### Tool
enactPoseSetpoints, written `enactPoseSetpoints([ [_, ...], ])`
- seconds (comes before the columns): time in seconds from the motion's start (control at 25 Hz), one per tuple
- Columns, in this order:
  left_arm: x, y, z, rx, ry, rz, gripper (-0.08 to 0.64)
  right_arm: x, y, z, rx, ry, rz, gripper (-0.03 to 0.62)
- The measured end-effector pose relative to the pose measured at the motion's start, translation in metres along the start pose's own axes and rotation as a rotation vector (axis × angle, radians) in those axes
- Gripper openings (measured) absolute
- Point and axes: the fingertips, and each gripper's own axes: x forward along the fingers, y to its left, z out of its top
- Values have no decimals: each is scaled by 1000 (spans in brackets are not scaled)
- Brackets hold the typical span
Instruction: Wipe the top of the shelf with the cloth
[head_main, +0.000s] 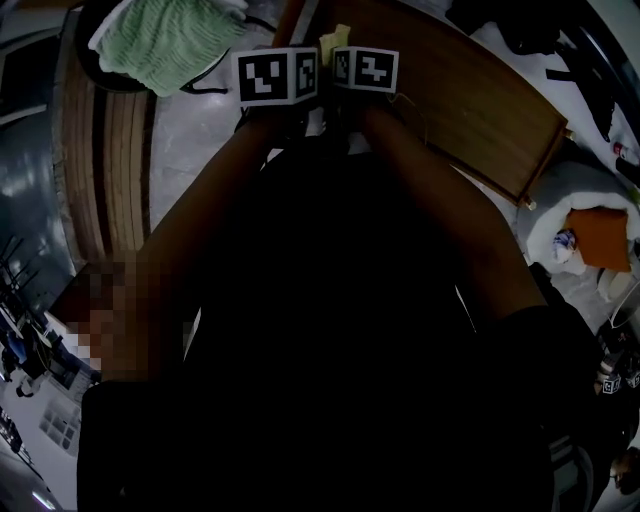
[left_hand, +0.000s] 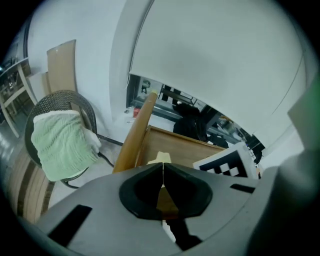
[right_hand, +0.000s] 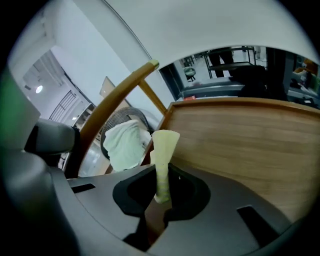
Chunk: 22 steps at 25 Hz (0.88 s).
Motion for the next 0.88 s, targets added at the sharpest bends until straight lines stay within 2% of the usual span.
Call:
enactPoseSetpoints([
  [0.24,-9,4,-7,89,16,-29,12,29,16,-16,-2,43,18,49],
  [0.44,-7,7,-16,85,36,-44,12,30,17,-13,-42,39,3,49],
  [0.56,-4,4,-20,70,48,-58,12,28,17,-17,-34,47,5,49],
  [0.88,23,-32,-39,68,117,-110,12,-4,-39,-32,1,49,-66,49],
])
